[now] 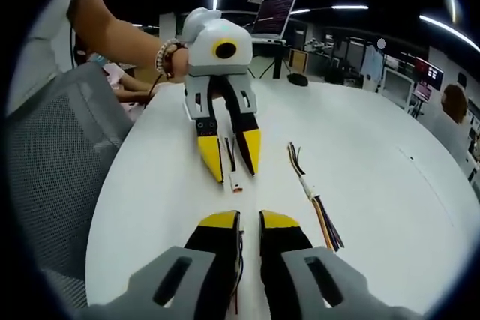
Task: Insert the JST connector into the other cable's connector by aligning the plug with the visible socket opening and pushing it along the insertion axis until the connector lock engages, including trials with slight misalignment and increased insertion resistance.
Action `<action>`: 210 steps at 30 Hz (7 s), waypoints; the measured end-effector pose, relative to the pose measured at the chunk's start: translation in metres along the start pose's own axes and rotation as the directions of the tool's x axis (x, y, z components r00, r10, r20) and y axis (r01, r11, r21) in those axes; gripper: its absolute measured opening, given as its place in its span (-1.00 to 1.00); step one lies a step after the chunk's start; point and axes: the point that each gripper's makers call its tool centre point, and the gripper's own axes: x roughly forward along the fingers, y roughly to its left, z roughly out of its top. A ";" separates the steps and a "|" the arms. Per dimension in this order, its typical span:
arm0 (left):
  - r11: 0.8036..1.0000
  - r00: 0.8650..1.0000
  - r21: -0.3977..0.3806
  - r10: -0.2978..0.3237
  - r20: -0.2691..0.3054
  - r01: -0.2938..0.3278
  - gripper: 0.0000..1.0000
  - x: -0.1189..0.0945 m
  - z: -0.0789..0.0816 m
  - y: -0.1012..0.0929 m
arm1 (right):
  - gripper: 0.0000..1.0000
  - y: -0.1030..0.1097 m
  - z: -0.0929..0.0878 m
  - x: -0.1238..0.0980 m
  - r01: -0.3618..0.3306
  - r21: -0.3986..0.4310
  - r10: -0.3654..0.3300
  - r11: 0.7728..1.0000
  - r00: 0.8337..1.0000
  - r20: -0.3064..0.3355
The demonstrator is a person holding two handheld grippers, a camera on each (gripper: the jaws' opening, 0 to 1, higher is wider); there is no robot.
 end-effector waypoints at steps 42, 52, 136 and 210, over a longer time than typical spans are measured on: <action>0.998 0.999 0.056 -0.011 0.035 0.009 -1.00 0.004 -0.008 0.002 | -0.92 0.007 -0.016 0.003 -0.029 0.004 0.029 1.000 1.000 -0.003; 0.999 0.999 0.051 -0.017 0.040 0.015 -1.00 0.005 -0.007 0.003 | -0.93 0.006 -0.016 0.004 -0.031 -0.014 0.031 0.999 1.000 -0.004; 0.980 0.996 0.177 -0.087 -0.006 0.087 -1.00 0.007 0.024 -0.005 | -0.93 0.001 0.017 0.001 -0.057 -0.074 0.058 0.996 0.998 0.012; 0.977 0.995 0.189 -0.100 0.018 0.095 -1.00 0.008 0.036 -0.005 | -0.95 -0.004 0.023 -0.004 -0.048 -0.055 0.050 0.997 0.998 0.035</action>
